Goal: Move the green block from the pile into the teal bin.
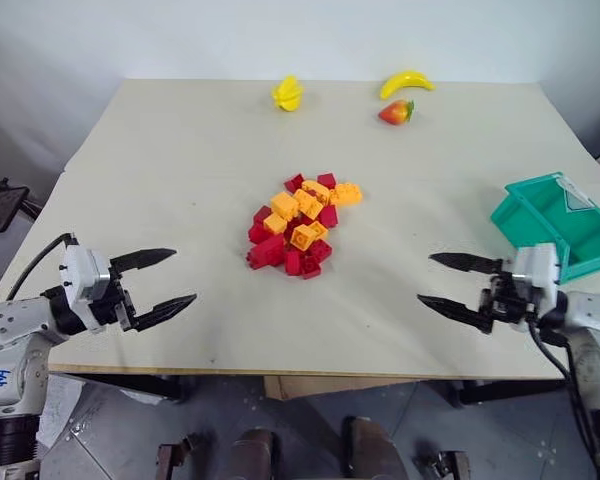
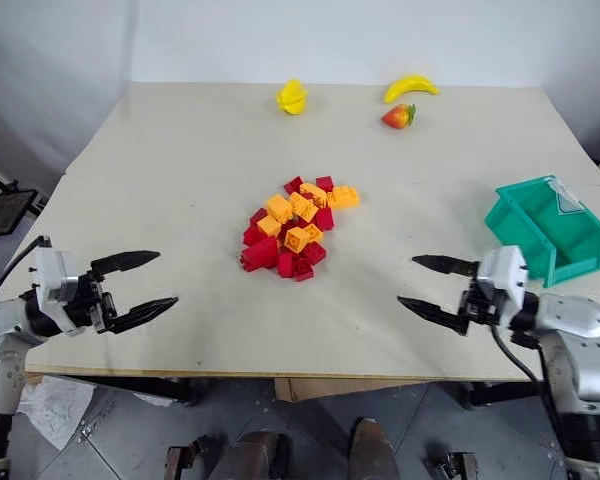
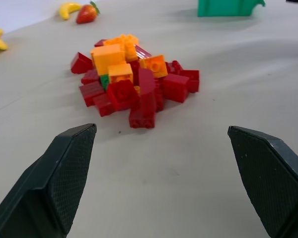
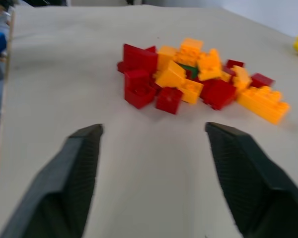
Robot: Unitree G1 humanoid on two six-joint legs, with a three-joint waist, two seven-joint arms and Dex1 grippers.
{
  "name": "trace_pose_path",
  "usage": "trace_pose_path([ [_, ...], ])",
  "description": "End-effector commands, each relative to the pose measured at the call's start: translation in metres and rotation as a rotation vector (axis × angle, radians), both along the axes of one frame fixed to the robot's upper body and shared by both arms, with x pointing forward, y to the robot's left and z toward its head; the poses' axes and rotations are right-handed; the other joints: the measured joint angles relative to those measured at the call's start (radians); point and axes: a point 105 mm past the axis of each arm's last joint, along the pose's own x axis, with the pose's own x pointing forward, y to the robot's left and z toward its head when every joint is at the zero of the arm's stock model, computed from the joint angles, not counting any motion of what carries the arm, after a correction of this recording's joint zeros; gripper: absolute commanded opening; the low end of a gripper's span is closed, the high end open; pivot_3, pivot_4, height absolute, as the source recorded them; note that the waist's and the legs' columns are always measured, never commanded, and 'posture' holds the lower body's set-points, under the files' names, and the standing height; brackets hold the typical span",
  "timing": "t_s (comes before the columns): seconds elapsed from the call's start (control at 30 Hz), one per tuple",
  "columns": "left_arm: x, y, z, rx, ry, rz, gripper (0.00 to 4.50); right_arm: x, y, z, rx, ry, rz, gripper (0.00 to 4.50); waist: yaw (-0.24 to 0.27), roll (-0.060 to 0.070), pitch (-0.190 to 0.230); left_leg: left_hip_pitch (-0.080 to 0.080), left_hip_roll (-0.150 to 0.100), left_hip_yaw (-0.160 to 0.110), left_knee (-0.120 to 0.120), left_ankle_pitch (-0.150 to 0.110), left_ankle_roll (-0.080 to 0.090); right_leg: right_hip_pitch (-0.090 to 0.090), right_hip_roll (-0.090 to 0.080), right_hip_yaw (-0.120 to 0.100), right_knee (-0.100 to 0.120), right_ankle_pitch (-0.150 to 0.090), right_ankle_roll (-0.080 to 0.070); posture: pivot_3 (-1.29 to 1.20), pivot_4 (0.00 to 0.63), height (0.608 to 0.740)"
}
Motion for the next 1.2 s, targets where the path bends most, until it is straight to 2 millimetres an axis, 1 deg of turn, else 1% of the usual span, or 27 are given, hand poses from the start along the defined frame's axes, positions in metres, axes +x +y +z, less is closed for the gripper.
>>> trace_pose_path([
  [0.03,0.001,-0.001,0.009,-0.031,-0.043,0.028,4.5,0.015,0.038,0.005,0.035,0.026,0.051,2.21,-0.003,0.0,0.0,0.0,0.0,0.0,0.0,0.0,0.0,0.0,0.0,0.0,0.0,0.0,0.0,0.0,0.15,0.74],
  [0.1,0.001,-0.002,0.007,-0.028,-0.039,0.029,4.5,0.027,0.055,0.003,0.028,0.048,0.052,1.53,0.001,0.0,0.0,0.0,0.0,0.0,0.001,0.0,-0.001,-0.001,0.0,0.0,0.001,0.0,-0.001,0.0,0.15,0.74],
  [0.13,0.002,-0.002,0.007,-0.031,-0.039,0.039,4.5,0.036,0.069,0.001,0.024,0.067,0.046,1.16,0.002,0.0,0.0,-0.001,0.0,0.0,0.001,0.0,-0.001,-0.001,0.0,0.0,0.001,0.0,-0.001,0.0,0.15,0.74],
  [0.17,0.003,-0.001,0.006,-0.034,-0.039,0.048,4.5,0.043,0.084,-0.003,0.005,0.107,0.061,0.89,0.002,0.0,0.0,-0.001,0.0,-0.001,0.001,0.0,-0.001,-0.001,0.0,0.0,0.001,0.0,-0.001,0.0,0.15,0.74],
  [0.23,0.005,-0.002,0.005,-0.04,-0.042,0.058,4.5,0.055,0.111,-0.006,-0.028,0.116,0.08,0.17,-0.001,0.0,0.0,-0.001,0.0,-0.001,0.001,0.0,-0.001,-0.001,0.0,0.0,0.001,0.001,-0.001,0.0,0.15,0.74],
  [0.27,0.006,-0.003,0.005,-0.04,-0.045,0.06,4.5,0.061,0.119,-0.005,-0.034,0.12,0.071,0.05,-0.001,0.0,0.0,-0.001,0.0,-0.001,0.001,0.0,-0.001,-0.002,0.0,-0.001,0.002,0.001,-0.001,0.0,0.15,0.74],
  [0.33,0.007,-0.005,0.005,-0.047,-0.051,0.065,4.5,0.073,0.136,-0.005,-0.04,0.132,0.049,0.05,-0.003,0.0,0.0,-0.001,0.0,-0.001,0.0,0.0,-0.001,-0.003,0.0,-0.001,0.003,0.0,-0.002,0.0,0.15,0.74],
  [0.4,0.009,-0.004,0.006,-0.052,-0.057,0.081,4.5,0.085,0.159,0.0,-0.054,0.13,0.058,0.05,-0.007,0.0,0.0,-0.002,-0.001,-0.002,0.0,0.0,-0.001,-0.003,0.0,-0.002,0.003,0.001,-0.002,0.0,0.15,0.74],
  [0.43,0.01,-0.004,0.006,-0.053,-0.058,0.086,4.5,0.09,0.167,0.003,-0.059,0.122,0.053,0.05,-0.008,0.0,0.0,-0.002,-0.001,-0.002,0.0,0.0,-0.001,-0.003,0.0,-0.002,0.004,0.001,-0.003,0.0,0.15,0.74],
  [0.5,0.011,-0.004,0.006,-0.058,-0.059,0.096,4.5,0.104,0.181,0.012,-0.05,0.132,0.011,0.05,-0.018,0.0,0.0,-0.002,-0.001,-0.003,0.0,0.0,-0.001,-0.003,0.0,-0.003,0.004,0.001,-0.003,0.0,0.15,0.74],
  [0.53,0.011,-0.004,0.005,-0.065,-0.058,0.1,4.5,0.111,0.185,0.012,-0.064,0.145,-0.016,0.05,-0.022,0.0,0.0,-0.002,-0.001,-0.004,0.0,0.0,-0.001,-0.003,0.0,-0.003,0.004,0.001,-0.003,0.0,0.15,0.74],
  [0.57,0.012,-0.004,0.005,-0.072,-0.057,0.106,4.5,0.118,0.188,0.011,-0.081,0.159,-0.048,0.05,-0.025,0.0,0.0,-0.002,-0.001,-0.004,0.0,0.0,-0.001,-0.003,0.0,-0.004,0.005,0.001,-0.003,0.0,0.15,0.74],
  [0.63,0.013,-0.004,0.004,-0.077,-0.056,0.112,4.5,0.134,0.186,0.003,-0.158,0.171,-0.143,0.05,-0.029,0.0,0.0,-0.002,-0.001,-0.005,0.0,0.001,-0.001,-0.004,0.001,-0.004,0.005,0.001,-0.003,0.0,0.15,0.74],
  [0.67,0.014,-0.004,0.005,-0.084,-0.059,0.122,4.5,0.143,0.181,-0.001,-0.194,0.169,-0.207,0.05,-0.03,0.0,0.0,-0.002,-0.001,-0.005,0.0,0.001,-0.002,-0.004,0.001,-0.004,0.006,0.001,-0.004,0.0,0.15,0.74],
  [0.7,0.016,-0.004,0.005,-0.09,-0.063,0.133,4.5,0.152,0.176,-0.001,-0.203,0.152,-0.262,0.05,-0.03,0.0,0.0,-0.002,-0.001,-0.005,0.0,0.001,-0.002,-0.004,0.001,-0.004,0.006,0.001,-0.004,0.0,0.15,0.74],
  [0.77,0.019,-0.004,0.008,-0.105,-0.072,0.148,4.5,0.163,0.169,0.005,-0.166,0.138,-0.337,0.05,-0.029,0.0,0.0,-0.001,-0.001,-0.005,0.0,0.001,-0.002,-0.004,0.0,-0.004,0.007,0.001,-0.005,0.0,0.15,0.74],
  [0.83,0.022,-0.003,0.009,-0.11,-0.078,0.172,4.5,0.176,0.155,0.013,-0.109,0.115,-0.444,0.05,-0.031,0.0,0.0,-0.001,-0.001,-0.006,0.0,0.001,-0.002,-0.004,0.0,-0.004,0.007,0.001,-0.005,0.0,0.15,0.74],
  [0.9,0.024,-0.001,0.01,-0.116,-0.081,0.192,4.5,0.184,0.141,0.018,-0.086,0.075,-0.523,0.05,-0.033,0.0,0.0,-0.001,-0.001,-0.006,0.0,0.001,-0.002,-0.004,0.0,-0.005,0.008,0.001,-0.005,0.0,0.15,0.74],
  [0.93,0.025,0.0,0.011,-0.116,-0.084,0.204,4.5,0.185,0.138,0.02,-0.069,0.071,-0.534,0.05,-0.035,0.0,0.0,-0.001,-0.001,-0.006,-0.001,0.001,-0.002,-0.004,0.0,-0.004,0.008,0.001,-0.005,0.0,0.15,0.74],
  [1.0,0.028,0.003,0.013,-0.123,-0.088,0.223,4.5,0.185,0.138,0.022,-0.042,0.076,-0.511,0.05,-0.038,0.0,0.0,-0.001,-0.001,-0.006,-0.001,0.001,-0.002,-0.004,0.0,-0.004,0.008,0.001,-0.005,0.0,0.15,0.74],
  [1.1,0.031,0.005,0.015,-0.137,-0.094,0.24,4.5,0.177,0.149,0.022,-0.024,0.076,-0.405,0.05,-0.05,0.0,0.0,-0.001,-0.001,-0.006,-0.001,0.001,-0.002,-0.004,0.001,-0.005,0.009,0.001,-0.005,0.0,0.15,0.74],
  [1.2,0.033,0.004,0.016,-0.138,-0.093,0.236,4.5,0.161,0.162,0.015,-0.031,0.108,-0.246,0.05,-0.055,0.0,0.0,-0.001,-0.001,-0.005,-0.001,0.001,-0.002,-0.004,0.001,-0.005,0.009,0.001,-0.005,0.0,0.15,0.74],
])
